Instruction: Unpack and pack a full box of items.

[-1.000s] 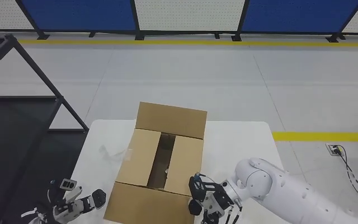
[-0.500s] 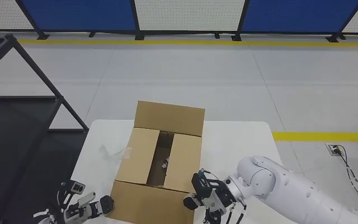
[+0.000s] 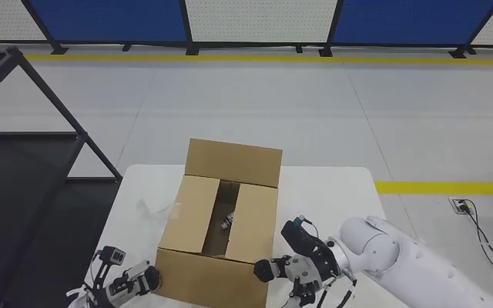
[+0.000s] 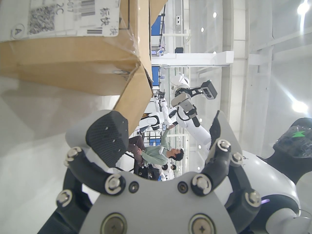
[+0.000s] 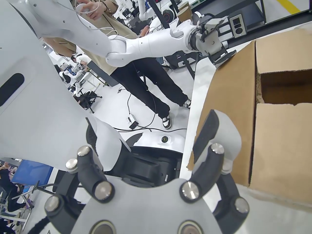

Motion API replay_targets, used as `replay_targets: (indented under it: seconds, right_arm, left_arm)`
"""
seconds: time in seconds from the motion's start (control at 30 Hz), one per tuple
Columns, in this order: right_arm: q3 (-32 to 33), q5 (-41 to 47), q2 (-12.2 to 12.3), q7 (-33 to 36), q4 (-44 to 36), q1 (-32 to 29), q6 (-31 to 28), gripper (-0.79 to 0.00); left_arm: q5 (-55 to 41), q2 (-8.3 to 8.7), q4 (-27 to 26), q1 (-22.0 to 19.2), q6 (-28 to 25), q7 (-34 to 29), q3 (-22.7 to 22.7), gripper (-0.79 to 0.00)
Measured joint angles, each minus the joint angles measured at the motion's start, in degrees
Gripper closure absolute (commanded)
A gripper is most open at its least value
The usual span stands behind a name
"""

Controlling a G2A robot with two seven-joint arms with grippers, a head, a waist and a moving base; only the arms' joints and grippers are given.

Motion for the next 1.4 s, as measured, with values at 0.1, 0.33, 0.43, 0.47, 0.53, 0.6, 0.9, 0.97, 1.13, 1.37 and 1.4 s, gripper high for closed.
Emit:
replay_targets:
  seconds: [0.1,0.33,0.43,0.47,0.53,0.6,0.9,0.97,1.13,1.37,1.4]
  right_arm:
    - [1.36,-0.48,0.2,0.0,-0.66,-1.15,0.0,-0.785]
    - [3.0,-1.29,0.34,0.0,-1.28,-2.74,0.0,-0.785]
    - [3.22,-1.48,0.24,0.0,-1.25,-2.9,0.0,-0.785]
    - [3.24,-1.51,0.18,0.0,-1.15,-2.9,0.0,-0.785]
    - [3.25,-1.4,0.08,0.0,-0.92,-2.88,0.0,-0.785]
    - [3.22,-1.19,-0.04,0.0,-0.63,-2.83,0.0,-0.785]
    - [5.7,6.41,-1.11,0.0,5.11,-3.29,0.0,-0.785]
    - [7.26,11.67,-1.84,-0.01,8.03,-3.82,0.0,-0.785]
    - [7.98,14.72,-2.18,-0.01,9.32,-4.01,0.0,-0.785]
    - [7.96,14.39,-2.17,-0.01,9.29,-4.0,0.0,-0.785]
    - [7.96,14.39,-2.17,-0.01,9.29,-4.0,0.0,-0.785]
  left_arm:
    - [1.62,-0.15,0.01,-0.13,-0.9,1.89,0.81,-0.785]
    - [3.42,-0.37,0.0,-0.55,-1.7,4.05,2.1,-0.785]
    - [3.77,-0.37,-0.12,-0.6,-1.82,4.02,2.23,-0.785]
    - [3.73,-0.34,-0.32,-0.51,-1.97,3.82,2.12,-0.785]
    - [2.85,-0.24,-0.95,-0.1,-2.19,2.9,1.46,-0.785]
    - [0.1,-0.04,-1.9,0.7,-1.72,1.01,-0.11,-0.785]
    - [-17.14,0.62,-3.27,2.96,2.99,-5.49,-9.42,-0.785]
    - [-19.12,0.55,-2.19,2.43,3.34,-3.53,-10.57,-0.785]
    - [-17.69,0.42,1.23,0.12,2.37,1.84,-11.19,-0.785]
    - [-14.7,0.35,3.56,-1.41,1.84,6.48,-10.88,-0.785]
    - [-14.72,0.35,3.55,-1.41,1.84,6.42,-10.88,-0.785]
